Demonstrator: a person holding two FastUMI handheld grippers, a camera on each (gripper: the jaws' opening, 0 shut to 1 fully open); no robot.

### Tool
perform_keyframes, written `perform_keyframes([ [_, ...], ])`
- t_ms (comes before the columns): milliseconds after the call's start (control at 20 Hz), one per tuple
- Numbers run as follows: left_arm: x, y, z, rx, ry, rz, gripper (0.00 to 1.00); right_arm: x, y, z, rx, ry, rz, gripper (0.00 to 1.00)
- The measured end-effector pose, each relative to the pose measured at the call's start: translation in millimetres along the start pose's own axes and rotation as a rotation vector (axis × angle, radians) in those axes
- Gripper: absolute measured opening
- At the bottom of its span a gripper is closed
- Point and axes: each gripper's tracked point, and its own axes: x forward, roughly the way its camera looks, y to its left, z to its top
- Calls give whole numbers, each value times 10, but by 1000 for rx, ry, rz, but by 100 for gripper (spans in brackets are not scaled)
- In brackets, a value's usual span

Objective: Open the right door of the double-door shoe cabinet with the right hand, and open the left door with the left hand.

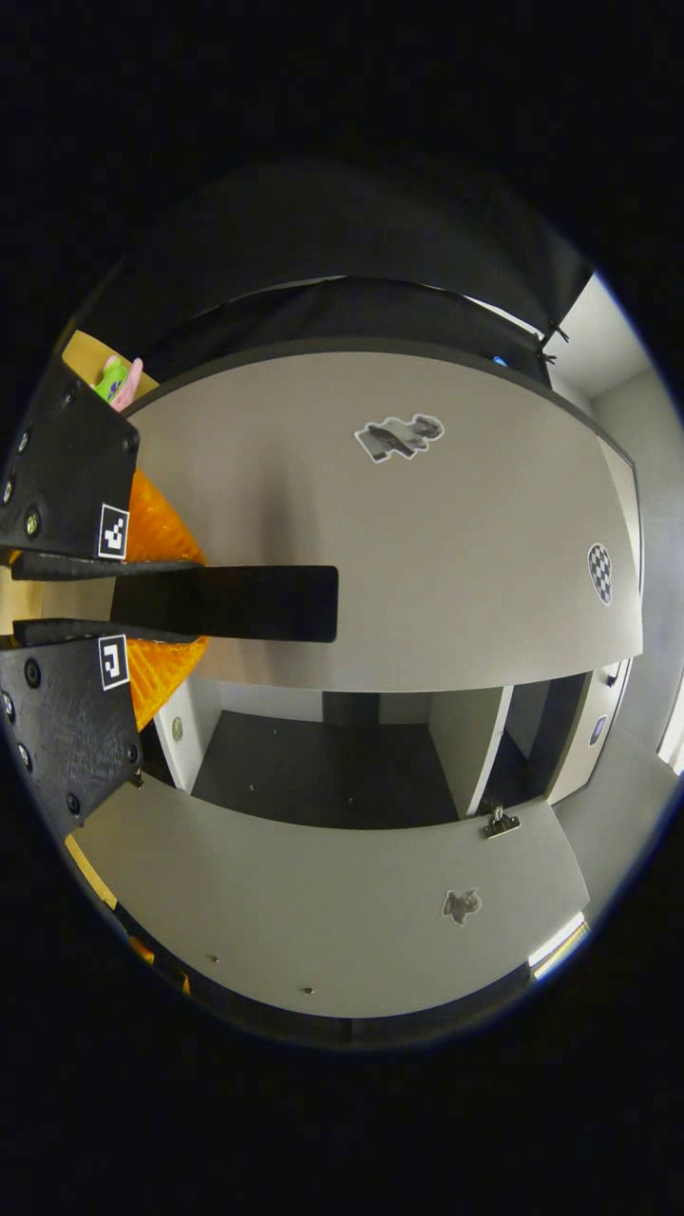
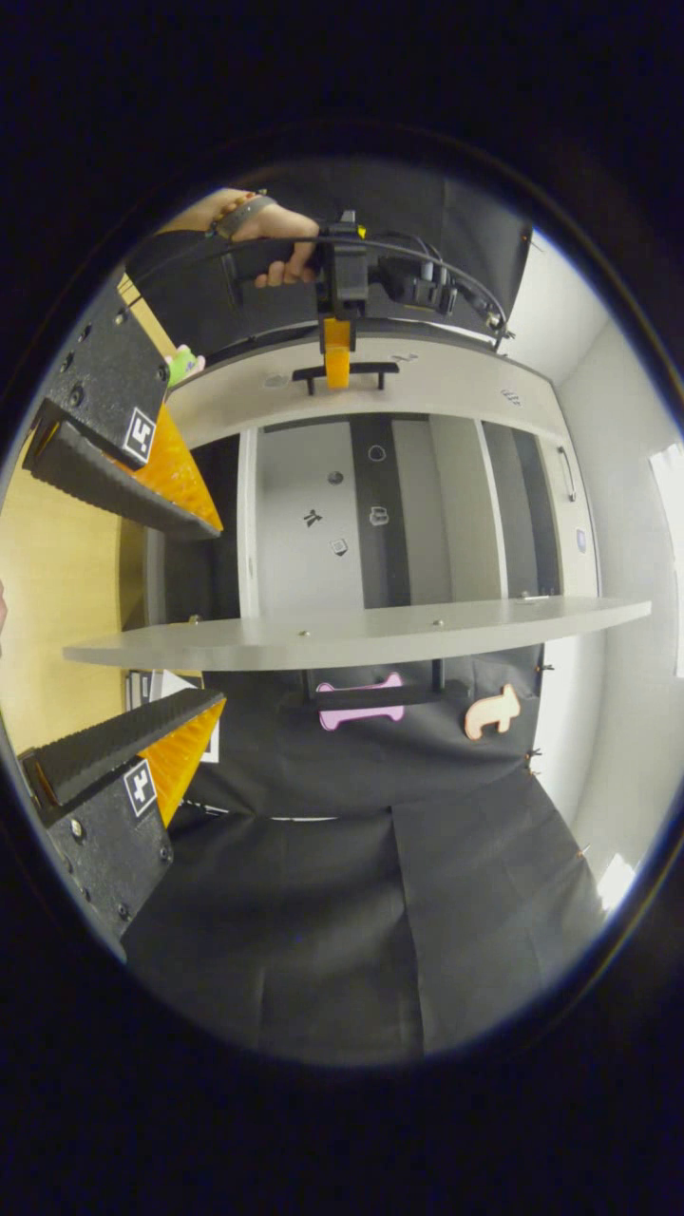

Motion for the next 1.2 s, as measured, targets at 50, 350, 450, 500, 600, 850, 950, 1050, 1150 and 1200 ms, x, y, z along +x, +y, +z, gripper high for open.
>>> perform_keyframes([
  [50, -90, 25, -5, 5, -4, 1, 14, 15, 36, 1, -1, 2, 8, 98],
  [350, -587, 304, -47, 23, -6, 24, 14, 73, 243, -31, -11, 8, 56, 96],
  [450, -696, 407, -38, 25, -9, 38, 14, 108, 315, -43, -14, 12, 70, 96],
  [500, -752, 459, -39, 20, -10, 43, 14, 110, 340, -47, -14, 9, 74, 96],
  [600, -844, 560, -35, -2, -10, 47, 14, 127, 396, -19, -12, -3, 83, 96],
  [850, -1020, 813, -24, -25, -38, 80, 14, 160, 489, 7, -7, -14, 97, 96],
  [950, -1067, 936, -38, -33, -41, 98, 11, 191, 503, -22, -7, -8, 101, 98],
  [1050, -1155, 1090, -35, -46, -42, 128, 10, 202, 511, -29, -6, -7, 101, 98],
  [1150, -1219, 1266, -16, -37, -57, 169, 10, 218, 531, -34, -1, -6, 106, 98],
  [1200, -1222, 1331, 7, -31, -67, 177, 10, 228, 548, -36, -2, -4, 110, 98],
])
